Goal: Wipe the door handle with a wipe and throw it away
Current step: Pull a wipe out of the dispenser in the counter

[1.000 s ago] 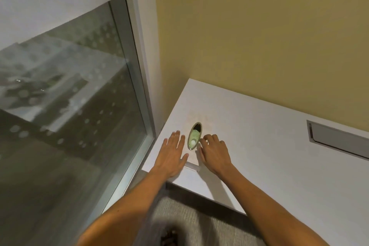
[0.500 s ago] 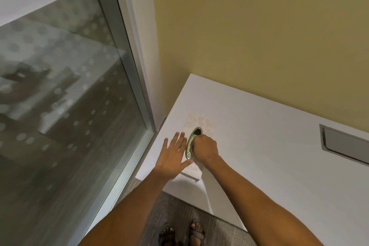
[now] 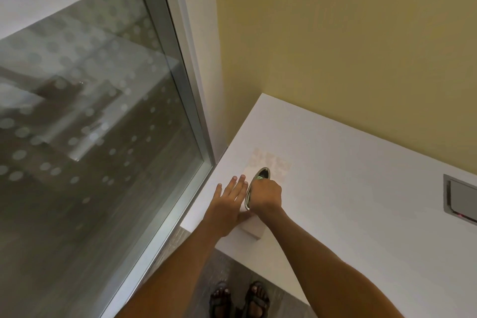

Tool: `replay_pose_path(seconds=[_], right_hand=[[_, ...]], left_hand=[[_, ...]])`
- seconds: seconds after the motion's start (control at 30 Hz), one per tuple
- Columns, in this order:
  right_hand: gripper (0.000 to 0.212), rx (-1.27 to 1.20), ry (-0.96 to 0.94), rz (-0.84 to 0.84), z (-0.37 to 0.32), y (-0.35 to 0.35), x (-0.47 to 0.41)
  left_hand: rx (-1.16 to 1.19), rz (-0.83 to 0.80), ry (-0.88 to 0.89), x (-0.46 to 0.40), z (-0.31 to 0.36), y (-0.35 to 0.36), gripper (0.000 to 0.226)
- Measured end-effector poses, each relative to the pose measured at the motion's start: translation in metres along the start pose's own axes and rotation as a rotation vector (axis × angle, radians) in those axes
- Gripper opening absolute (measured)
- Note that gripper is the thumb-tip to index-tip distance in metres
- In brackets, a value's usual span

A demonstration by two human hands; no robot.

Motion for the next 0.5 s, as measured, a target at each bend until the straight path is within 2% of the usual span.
replay_pose_path(seconds=[0.23,0.5], right_hand=[[0.022,-0.246,-0.04,0.027,0.012,0.005,0.005],[0.015,-0.531,-0.211,0.129,0.037,0.005,0.01]], left_hand=[[0.0,-0.027,-0.033,0.002,-0.001,-0.002,0.087],[-0.031,-0.039,-0.072,0.002,-0.002,-0.005,0.085]])
Point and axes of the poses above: each hand's wrist, its own x-axis away from the middle knuckle, its own y-axis out of the palm, z = x × y, the point moved 7 cm from there along -x, towards the middle knuckle, and after that the axes turned 4 degrees about y, right-handed, at the moved point
